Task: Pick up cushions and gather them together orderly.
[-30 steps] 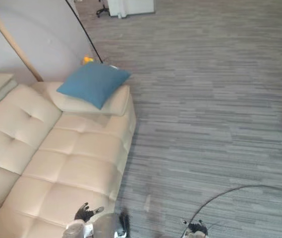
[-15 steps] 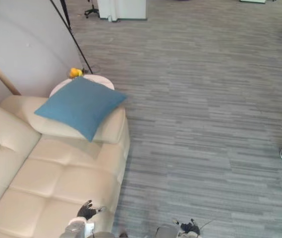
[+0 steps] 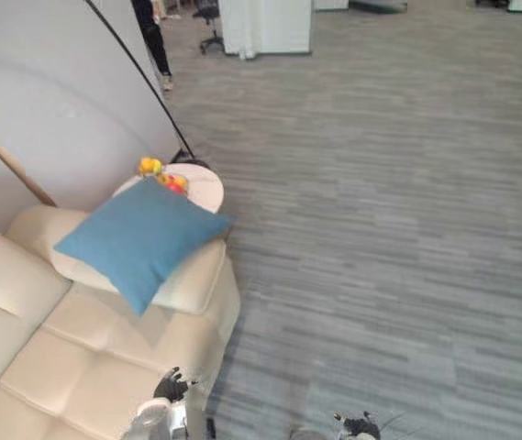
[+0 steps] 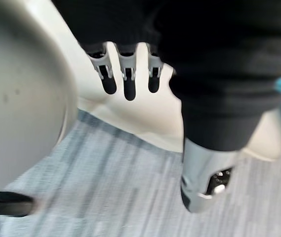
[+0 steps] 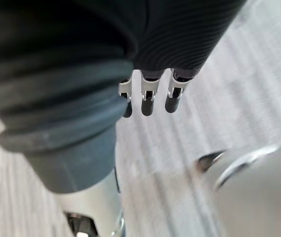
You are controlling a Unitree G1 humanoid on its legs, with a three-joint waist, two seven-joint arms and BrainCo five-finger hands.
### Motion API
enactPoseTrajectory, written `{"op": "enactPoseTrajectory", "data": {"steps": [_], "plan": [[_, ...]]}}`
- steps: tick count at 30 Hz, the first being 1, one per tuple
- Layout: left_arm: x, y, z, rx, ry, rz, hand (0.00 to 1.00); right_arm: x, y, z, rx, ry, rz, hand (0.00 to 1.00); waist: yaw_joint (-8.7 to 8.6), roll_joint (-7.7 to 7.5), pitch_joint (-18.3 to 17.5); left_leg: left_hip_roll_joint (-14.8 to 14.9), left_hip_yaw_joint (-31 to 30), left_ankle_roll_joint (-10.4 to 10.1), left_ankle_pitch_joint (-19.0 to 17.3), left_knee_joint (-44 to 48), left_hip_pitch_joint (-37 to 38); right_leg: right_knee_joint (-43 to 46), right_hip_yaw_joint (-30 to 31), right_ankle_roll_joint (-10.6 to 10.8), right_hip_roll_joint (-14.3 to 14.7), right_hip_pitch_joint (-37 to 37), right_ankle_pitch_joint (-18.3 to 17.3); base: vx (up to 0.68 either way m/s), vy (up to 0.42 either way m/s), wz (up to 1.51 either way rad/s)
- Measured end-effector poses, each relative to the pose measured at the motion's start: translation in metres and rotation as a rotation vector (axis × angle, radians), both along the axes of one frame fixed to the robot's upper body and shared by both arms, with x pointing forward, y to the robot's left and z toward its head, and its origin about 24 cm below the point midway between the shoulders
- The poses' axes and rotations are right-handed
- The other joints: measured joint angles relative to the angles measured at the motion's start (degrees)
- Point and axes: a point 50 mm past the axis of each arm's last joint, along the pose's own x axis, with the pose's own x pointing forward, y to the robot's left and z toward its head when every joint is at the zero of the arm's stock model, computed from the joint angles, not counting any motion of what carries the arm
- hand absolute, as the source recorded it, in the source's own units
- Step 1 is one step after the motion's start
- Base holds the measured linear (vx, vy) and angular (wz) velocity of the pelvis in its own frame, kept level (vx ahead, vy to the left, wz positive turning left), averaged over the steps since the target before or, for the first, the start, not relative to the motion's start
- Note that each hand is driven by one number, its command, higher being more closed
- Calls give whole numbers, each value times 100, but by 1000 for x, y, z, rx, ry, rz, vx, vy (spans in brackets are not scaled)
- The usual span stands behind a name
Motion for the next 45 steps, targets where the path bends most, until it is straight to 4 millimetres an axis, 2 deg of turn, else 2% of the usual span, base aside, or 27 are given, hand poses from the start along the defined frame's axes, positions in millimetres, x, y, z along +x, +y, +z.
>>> {"op": "enactPoseTrajectory", "data": {"steps": [2, 3, 4, 5, 6, 8, 9, 10, 11, 13, 14, 16, 17, 19, 20, 22, 23, 24, 26, 27, 28, 30, 33, 34, 35, 39, 45], "plan": [[-1, -3, -1, -9, 3, -23, 0, -3, -1, 0, -1, -7, -11, 0, -13, 22, 10, -250, 392, 19, 489, -1811, 230, -36, -163, 161, -28, 221, -109, 349, 73, 42], [-3, -7, -2, -13, 12, -48, 0, -10, -3, -1, -3, 9, -20, 0, -36, 98, -17, -379, 497, 35, 1100, -2734, 304, -23, -305, 262, 31, 330, -221, 288, 116, 70], [-1, -7, -1, -14, 9, -52, 0, -12, -3, -1, -4, 18, -21, 0, -33, 70, -19, -448, 692, 461, 1078, -2909, 362, 10, -387, 365, -7, 390, -311, 388, 154, 68], [1, 0, -1, 5, 5, -53, 0, -14, 0, -2, 5, 24, -22, 0, -17, -98, 10, -633, 695, 492, 1014, -3066, 461, 10, -343, 383, -126, 421, -316, 295, 120, 39], [1, 2, -1, 10, 4, -54, 0, -12, 1, -2, 8, 19, -20, 0, -9, -155, 5, -699, 690, 502, 938, -3091, 474, 14, -305, 405, -160, 426, -329, 322, 130, 22], [2, 4, 0, 11, 5, -52, 0, -6, 0, -1, 2, 7, -4, 0, 17, -200, 24, -879, 700, 615, 619, -3085, 663, 792, -44, 483, -404, 258, -365, 212, 130, 9], [-1, 4, -2, 12, 17, -56, 0, -9, -1, -1, 0, 15, 1, 0, 17, -214, 23, -988, 681, 607, 489, -3117, 887, 1810, 166, 634, -582, -12, -351, 245, 173, 14], [-2, 3, -2, 14, 23, -68, 0, -13, 3, -3, 8, 25, 11, 0, 15, -252, 12, -1098, 602, 598, 355, -3117, 1112, 2845, 348, 1025, -769, -360, -111, 334, 174, 27], [-3, 5, -3, 21, 29, -73, 0, -15, 6, -4, 18, 27, 19, 0, 9, -284, 6, -1169, 514, 592, 266, -3114, 1277, 3567, 525, 1250, -871, -659, 122, 305, 102, 36], [-6, 8, -4, 27, 40, -71, 0, -14, 3, -1, 0, 13, 37, 0, -43, -254, -16, -1196, 272, 539, 126, -3096, 1432, 4283, 524, 1196, -876, -1065, 76, 269, 38, 55], [-6, 8, -4, 27, 39, -72, 0, -14, 3, -1, -6, 7, 44, 0, -40, -261, -35, -1196, 99, 543, 83, -3100, 1541, 4236, 450, 1044, -842, -1228, -104, 258, 1, 74], [-4, 6, -3, 25, 35, -79, 0, -16, 3, -1, -11, 15, 51, 0, -51, -273, -35, -1183, -221, 560, 52, -3115, 1642, 3484, 401, 863, -751, -1282, -386, 247, -49, 84], [-4, 6, -3, 24, 35, -79, 0, -16, 3, -1, -11, 15, 51, 0, -56, -267, -39, -1155, -332, 554, 41, -3111, 1666, 3074, 434, 830, -690, -1281, -416, 263, -103, 97], [-3, 4, -3, 21, 33, -78, 0, -15, 3, -1, -11, 9, 48, 0, -57, -234, -20, -1039, -837, 464, -67, -3062, 1694, 2012, 1074, 747, -262, -1386, -358, 290, -197, 103], [-3, 3, -3, 19, 33, -77, 0, -15, 3, -1, -11, 8, 46, 0, -64, -212, -24, -990, -1014, 407, -113, -3030, 1698, 1807, 1362, 707, -82, -1413, -318, 315, -304, 113], [-4, 0, -3, 9, 35, -78, 0, -16, 5, -2, 2, 9, 36, 0, -79, -243, -55, -877, -1567, 186, -292, -2799, 1643, 1224, 2385, 655, 371, -1398, -34, 288, -373, 130], [-4, 0, -3, 9, 36, -77, 0, -18, 8, -2, 9, 14, 37, 0, -82, -324, -87, -927, -1754, 112, -372, -2673, 1577, 1025, 2628, 646, 369, -1351, 128, 258, -436, 153], [-5, 1, -4, 9, 43, -69, 0, -22, 12, -4, 27, 16, 15, 0, -89, -460, -101, -1020, -2077, -32, -546, -2437, 1527, 1018, 2512, 567, 246, -1278, 223, 253, -433, 154], [-8, -11, -6, -24, 55, -76, 0, -23, 4, -3, 8, 19, 4, 0, -83, -207, -245, -731, -2055, -94, -484, -2384, 1459, 994, 1930, 367, 289, -1149, 67, 250, -368, 144], [-11, -11, -7, -26, 62, -75, 0, -21, 3, -2, 3, 13, 11, 0, -110, -99, -254, -589, -2043, -210, -415, -2387, 1411, 972, 1612, 264, 311, -1048, -3, 183, -297, 124], [-10, -10, -6, -27, 58, -62, 0, -18, 3, -1, 4, 7, 14, 0, -74, -44, -243, -488, -1914, -280, -342, -2387, 1388, 947, 1372, 200, 324, -943, -43, 157, -289, 115], [-9, -9, -6, -23, 49, -49, 0, -16, 8, -2, 16, 4, 22, 0, -50, -36, -240, -342, -1552, -257, -233, -2370, 1373, 844, 1032, 117, 314, -750, -93, 71, -239, 93], [-8, -12, -5, -23, 48, -90, 0, -14, 9, -2, 21, -3, 11, 0, -76, -55, -231, -154, -434, -72, -112, -2333, 1302, 657, 506, 84, 178, -547, -118, 2, -125, 84], [-8, -13, -5, -24, 49, -93, 0, -15, 8, -2, 22, -1, 6, 0, -83, -60, -234, -159, -292, -64, -79, -2415, 1318, 657, 468, 107, 156, -548, -133, 10, -20, 71], [-9, -13, -6, -25, 52, -98, 0, -17, 7, -2, 21, 3, -8, 0, -106, -72, -239, -232, -133, -146, 53, -2688, 1343, 667, 337, 156, 68, -542, -166, 17, 24, 56], [-10, -9, -7, -1, 59, -135, 0, -21, 8, -4, 41, 8, -49, 0, -105, -128, -237, -464, -139, -91, 309, -3205, 1501, 543, 320, 244, -74, -506, -108, -8, 73, 21], [-13, 4, -8, 43, 77, -173, 0, -31, 3, -5, 37, 28, -98, 0, -131, -276, -330, -623, -215, -58, 707, -4054, 1825, 119, 248, 318, -80, -309, 83, 1, 32, 6]]}}
